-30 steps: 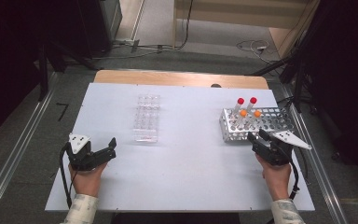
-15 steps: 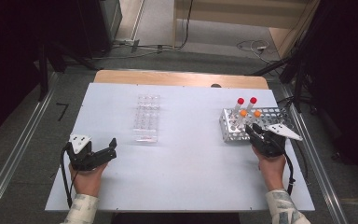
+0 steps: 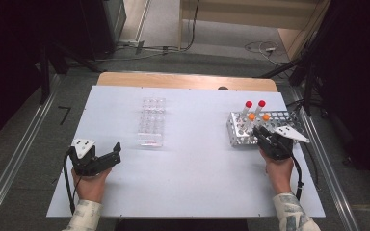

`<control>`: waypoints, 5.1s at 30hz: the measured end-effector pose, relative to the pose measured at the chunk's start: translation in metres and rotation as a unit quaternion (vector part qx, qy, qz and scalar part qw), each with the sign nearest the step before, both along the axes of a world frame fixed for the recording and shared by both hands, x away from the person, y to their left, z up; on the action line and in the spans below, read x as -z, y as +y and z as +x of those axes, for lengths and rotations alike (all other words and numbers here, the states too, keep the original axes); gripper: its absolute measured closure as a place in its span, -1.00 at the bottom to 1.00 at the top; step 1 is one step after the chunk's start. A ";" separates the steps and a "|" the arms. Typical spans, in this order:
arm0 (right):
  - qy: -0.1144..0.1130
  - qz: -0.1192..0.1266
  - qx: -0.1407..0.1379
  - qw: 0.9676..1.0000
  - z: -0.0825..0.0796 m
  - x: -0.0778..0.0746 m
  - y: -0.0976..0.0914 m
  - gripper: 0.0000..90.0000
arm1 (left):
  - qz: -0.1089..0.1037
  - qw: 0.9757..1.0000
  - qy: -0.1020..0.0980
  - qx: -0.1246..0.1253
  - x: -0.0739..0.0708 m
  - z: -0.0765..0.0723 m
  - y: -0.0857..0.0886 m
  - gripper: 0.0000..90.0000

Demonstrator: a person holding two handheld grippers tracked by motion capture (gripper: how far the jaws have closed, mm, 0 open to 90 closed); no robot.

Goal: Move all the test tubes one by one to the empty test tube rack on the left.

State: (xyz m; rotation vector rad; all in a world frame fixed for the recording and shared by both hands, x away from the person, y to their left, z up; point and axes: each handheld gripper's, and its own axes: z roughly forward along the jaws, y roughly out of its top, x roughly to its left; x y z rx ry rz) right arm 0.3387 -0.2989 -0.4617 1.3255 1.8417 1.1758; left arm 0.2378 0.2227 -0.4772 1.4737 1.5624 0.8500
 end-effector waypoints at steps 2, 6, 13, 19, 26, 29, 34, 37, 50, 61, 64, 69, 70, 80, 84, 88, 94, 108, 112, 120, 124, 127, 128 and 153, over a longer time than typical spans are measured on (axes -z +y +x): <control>-0.002 -0.002 -0.001 1.000 0.001 0.001 0.002 0.61 | -0.001 1.000 -0.001 0.000 0.000 0.000 0.000 -0.93; -0.008 -0.005 -0.002 1.000 0.000 -0.002 0.004 0.63 | 0.000 1.000 -0.001 0.000 0.000 -0.001 0.000 -0.93; -0.032 0.003 0.003 0.999 -0.008 -0.020 0.000 0.63 | -0.002 1.000 -0.001 0.001 0.000 0.000 0.000 -0.93; -0.059 0.015 0.004 0.998 -0.023 -0.040 -0.002 0.63 | -0.006 1.000 -0.005 -0.006 -0.003 -0.002 0.001 -0.93; -0.065 0.029 -0.001 0.997 -0.037 -0.051 -0.006 0.63 | -0.011 1.000 -0.009 -0.014 -0.005 -0.005 0.004 -0.92; -0.064 0.027 -0.007 0.998 -0.041 -0.052 -0.005 0.63 | -0.008 1.000 -0.009 -0.011 -0.006 -0.005 0.003 -0.92; -0.055 0.021 -0.022 0.998 -0.052 -0.052 0.001 0.63 | -0.007 1.000 -0.014 0.002 -0.010 -0.007 -0.003 -0.92; -0.054 0.021 -0.028 0.998 -0.058 -0.054 0.001 0.63 | -0.008 1.000 -0.016 0.007 -0.011 -0.007 -0.004 -0.91; -0.046 0.009 -0.061 0.997 -0.067 -0.049 0.027 0.63 | -0.027 0.999 -0.009 0.042 -0.017 -0.007 -0.025 -0.89; -0.039 -0.004 -0.117 0.992 -0.070 -0.037 0.069 0.63 | -0.043 0.995 -0.004 0.090 -0.020 -0.004 -0.055 -0.86; -0.029 -0.010 -0.131 0.991 -0.070 -0.031 0.083 0.63 | -0.044 0.994 -0.005 0.100 -0.021 -0.004 -0.062 -0.86; -0.026 -0.013 -0.151 0.988 -0.067 -0.025 0.103 0.63 | -0.042 0.992 -0.009 0.118 -0.026 -0.001 -0.072 -0.86; -0.023 -0.016 -0.160 0.987 -0.066 -0.023 0.112 0.63 | -0.040 0.991 -0.009 0.128 -0.027 0.001 -0.078 -0.81; -0.005 -0.015 -0.179 0.984 -0.052 -0.012 0.146 0.63 | -0.048 0.985 0.011 0.163 -0.032 0.020 -0.102 -0.74; -0.004 -0.018 -0.186 0.982 -0.050 -0.010 0.155 0.63 | -0.053 0.983 0.002 0.176 -0.040 0.024 -0.111 -0.66; -0.001 -0.017 -0.195 0.981 -0.048 -0.008 0.168 0.63 | -0.052 0.977 -0.013 0.204 -0.052 0.026 -0.127 -0.49; -0.002 -0.014 -0.206 0.978 -0.048 -0.009 0.181 0.63 | -0.045 0.966 -0.012 0.253 -0.061 0.033 -0.151 -0.23; -0.015 -0.017 -0.216 0.976 -0.053 -0.012 0.190 0.63 | -0.043 0.956 0.012 0.290 -0.056 0.042 -0.160 0.49; -0.017 -0.022 -0.217 0.976 -0.053 -0.013 0.192 0.63 | -0.047 0.954 0.013 0.296 -0.056 0.043 -0.159 0.63; -0.003 -0.010 -0.228 0.974 -0.051 -0.015 0.192 0.44 | -0.042 0.956 0.008 0.292 -0.058 0.045 -0.156 0.72; 0.011 -0.002 -0.242 0.970 -0.048 -0.016 0.189 0.21 | -0.042 0.956 0.003 0.289 -0.063 0.048 -0.153 0.72; 0.017 -0.013 -0.241 0.970 -0.049 -0.019 0.181 0.04 | -0.043 0.958 -0.003 0.282 -0.069 0.050 -0.148 0.72; 0.018 -0.013 -0.242 0.970 -0.049 -0.020 0.178 0.02 | -0.045 0.959 -0.006 0.279 -0.072 0.051 -0.146 0.72; 0.039 0.014 -0.226 0.973 -0.060 -0.012 0.128 -0.22 | -0.013 0.978 -0.028 0.206 -0.103 0.085 -0.107 0.72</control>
